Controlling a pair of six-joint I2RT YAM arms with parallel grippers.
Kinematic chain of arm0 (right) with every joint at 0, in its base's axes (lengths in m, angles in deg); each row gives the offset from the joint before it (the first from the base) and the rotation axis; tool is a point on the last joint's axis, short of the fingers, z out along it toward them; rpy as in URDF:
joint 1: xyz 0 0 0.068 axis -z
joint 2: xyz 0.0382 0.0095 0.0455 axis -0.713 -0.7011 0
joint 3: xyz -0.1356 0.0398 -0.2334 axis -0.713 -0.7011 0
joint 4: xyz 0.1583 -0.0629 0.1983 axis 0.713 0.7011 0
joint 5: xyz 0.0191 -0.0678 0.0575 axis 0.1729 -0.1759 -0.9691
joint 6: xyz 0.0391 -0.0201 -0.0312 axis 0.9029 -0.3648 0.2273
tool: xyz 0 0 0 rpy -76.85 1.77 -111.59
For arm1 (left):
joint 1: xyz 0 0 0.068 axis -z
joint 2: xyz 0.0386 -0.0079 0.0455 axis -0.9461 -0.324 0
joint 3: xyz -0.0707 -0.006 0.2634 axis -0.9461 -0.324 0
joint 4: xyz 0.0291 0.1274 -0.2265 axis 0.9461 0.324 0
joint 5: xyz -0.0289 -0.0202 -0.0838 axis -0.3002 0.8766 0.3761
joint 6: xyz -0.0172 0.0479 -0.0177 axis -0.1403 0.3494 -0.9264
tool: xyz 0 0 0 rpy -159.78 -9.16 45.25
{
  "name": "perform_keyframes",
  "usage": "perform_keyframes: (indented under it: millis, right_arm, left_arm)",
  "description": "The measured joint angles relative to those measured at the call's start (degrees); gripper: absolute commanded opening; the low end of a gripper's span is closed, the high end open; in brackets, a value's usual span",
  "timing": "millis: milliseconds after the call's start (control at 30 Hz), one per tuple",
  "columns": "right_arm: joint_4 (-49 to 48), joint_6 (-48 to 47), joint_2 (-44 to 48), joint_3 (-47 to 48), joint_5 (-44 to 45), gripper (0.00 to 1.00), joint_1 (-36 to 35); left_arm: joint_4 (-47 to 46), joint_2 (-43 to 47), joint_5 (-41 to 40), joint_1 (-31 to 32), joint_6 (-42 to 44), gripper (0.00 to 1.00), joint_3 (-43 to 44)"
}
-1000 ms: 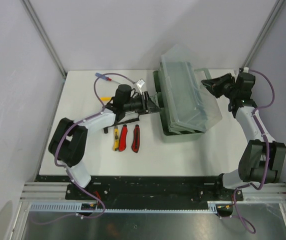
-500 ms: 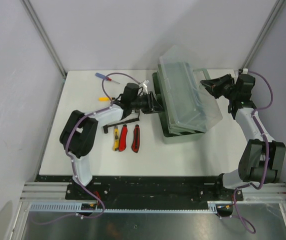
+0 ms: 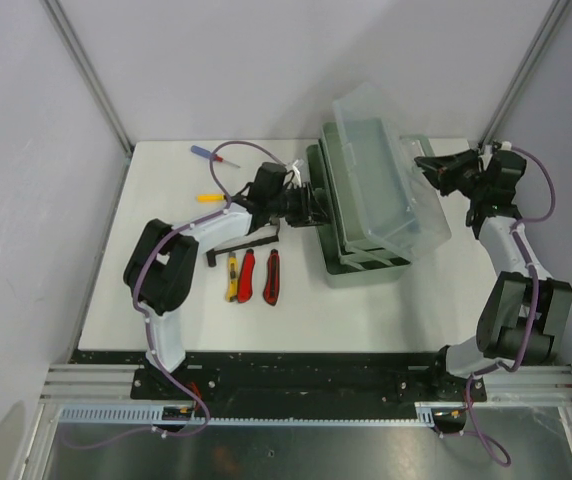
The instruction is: Pack the tool kit
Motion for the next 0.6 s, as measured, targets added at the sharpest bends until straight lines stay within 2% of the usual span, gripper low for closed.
perform_keyframes:
  millis: [200, 600]
  right_arm:
    - [-2.05, 4.55, -0.81, -0.13, -3.56, 0.00, 5.66]
    - [-6.16, 7.87, -4.09, -0.15, -12.07, 0.03, 15.02]
  left_arm:
    - [1.16, 0.00, -0.48, 0.07, 0.44, 0.35, 0.37]
    - [2.58, -0.33, -0.68, 0.22, 0.92, 0.35, 0.81]
